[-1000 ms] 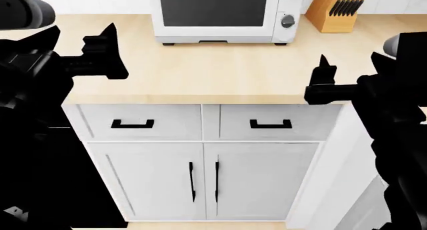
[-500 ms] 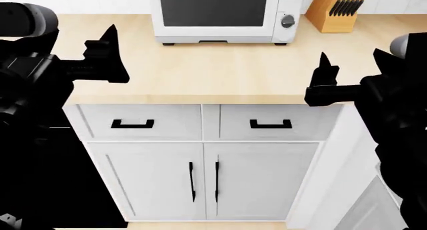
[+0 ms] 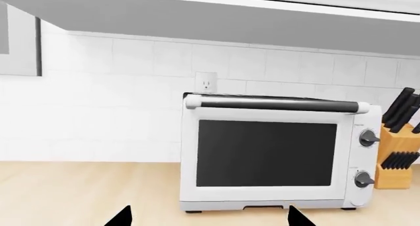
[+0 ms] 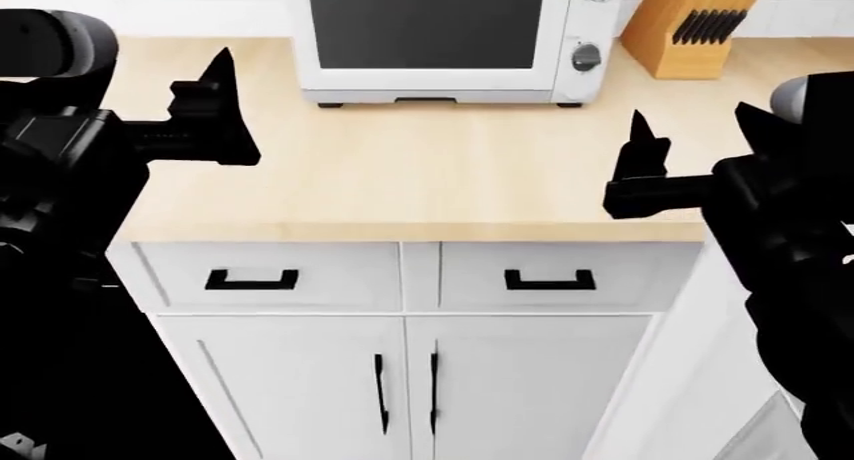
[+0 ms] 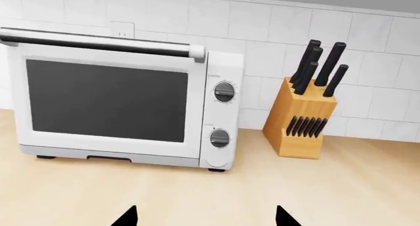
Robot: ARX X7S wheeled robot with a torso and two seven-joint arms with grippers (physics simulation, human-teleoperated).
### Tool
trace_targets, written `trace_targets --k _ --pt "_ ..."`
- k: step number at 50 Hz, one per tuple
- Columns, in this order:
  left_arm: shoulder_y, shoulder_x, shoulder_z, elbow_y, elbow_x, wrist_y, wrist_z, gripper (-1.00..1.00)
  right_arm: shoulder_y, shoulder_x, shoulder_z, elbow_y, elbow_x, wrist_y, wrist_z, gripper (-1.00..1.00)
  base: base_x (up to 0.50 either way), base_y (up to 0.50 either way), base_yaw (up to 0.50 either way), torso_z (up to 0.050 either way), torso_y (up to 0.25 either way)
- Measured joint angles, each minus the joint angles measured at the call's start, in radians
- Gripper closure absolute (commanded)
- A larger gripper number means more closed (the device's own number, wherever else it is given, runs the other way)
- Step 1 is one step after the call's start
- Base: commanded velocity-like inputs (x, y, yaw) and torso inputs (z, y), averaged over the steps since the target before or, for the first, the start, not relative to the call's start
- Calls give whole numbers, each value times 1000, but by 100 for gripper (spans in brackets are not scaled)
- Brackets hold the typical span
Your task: Turn on the toaster oven by setting the timer.
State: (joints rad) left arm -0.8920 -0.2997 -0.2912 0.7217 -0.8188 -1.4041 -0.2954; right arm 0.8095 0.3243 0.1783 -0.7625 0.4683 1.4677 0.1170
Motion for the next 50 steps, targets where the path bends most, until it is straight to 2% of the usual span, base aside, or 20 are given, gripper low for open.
trace_targets --k 20,45,50 --pt "3 0 -10 4 -29 1 -22 -100 4 1 8 2 32 27 8 -100 429 -389 0 0 0" --pt "4 -2 -15 -1 -61 7 -48 -100 2 5 21 3 64 20 19 -100 500 -9 0 0 1" --pt "4 -2 -18 -1 -69 5 -54 -100 1 4 24 2 68 14 23 -100 0 0 0 0 2"
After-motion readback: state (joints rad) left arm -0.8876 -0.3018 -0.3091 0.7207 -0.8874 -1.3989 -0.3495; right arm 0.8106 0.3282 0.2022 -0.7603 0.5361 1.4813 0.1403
